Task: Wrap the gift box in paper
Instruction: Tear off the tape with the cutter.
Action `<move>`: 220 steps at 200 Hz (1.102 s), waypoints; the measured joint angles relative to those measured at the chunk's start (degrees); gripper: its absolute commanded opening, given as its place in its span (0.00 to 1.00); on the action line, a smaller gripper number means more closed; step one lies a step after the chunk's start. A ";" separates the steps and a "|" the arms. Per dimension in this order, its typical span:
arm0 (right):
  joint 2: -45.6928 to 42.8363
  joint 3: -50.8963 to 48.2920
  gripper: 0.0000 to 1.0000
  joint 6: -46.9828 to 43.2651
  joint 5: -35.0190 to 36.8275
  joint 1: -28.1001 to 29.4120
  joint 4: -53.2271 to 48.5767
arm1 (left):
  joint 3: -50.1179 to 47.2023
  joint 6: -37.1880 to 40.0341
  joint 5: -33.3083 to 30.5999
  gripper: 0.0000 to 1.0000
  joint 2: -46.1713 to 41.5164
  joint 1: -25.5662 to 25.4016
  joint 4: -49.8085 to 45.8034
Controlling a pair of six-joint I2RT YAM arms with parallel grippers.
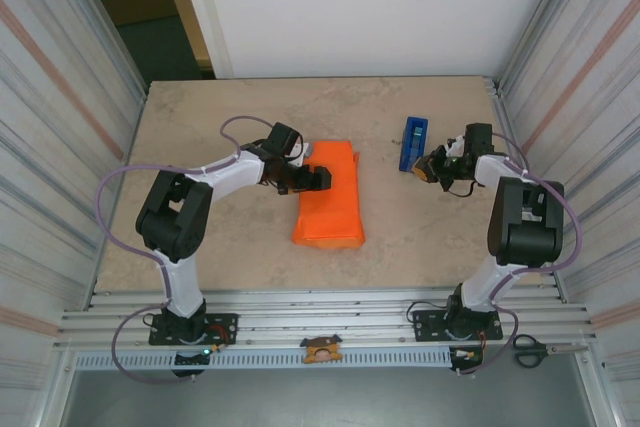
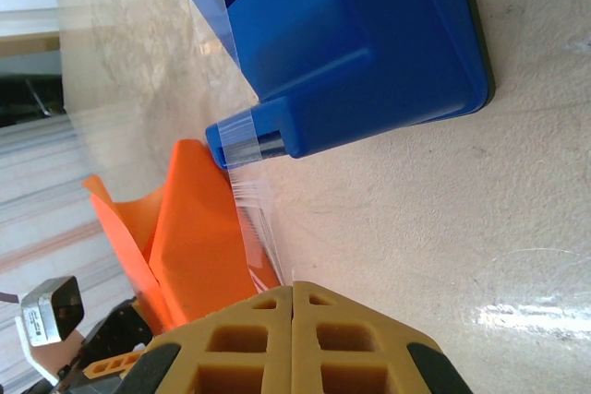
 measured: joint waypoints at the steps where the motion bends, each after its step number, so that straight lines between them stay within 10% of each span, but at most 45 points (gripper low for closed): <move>1: -0.04 -0.02 0.00 0.00 0.07 0.00 -0.02 | 0.00 0.00 0.00 0.89 0.00 0.00 0.00; 220: 5.46 1.84 0.00 -5.86 10.05 1.97 1.75 | 0.00 -0.07 0.00 0.88 0.04 0.00 0.00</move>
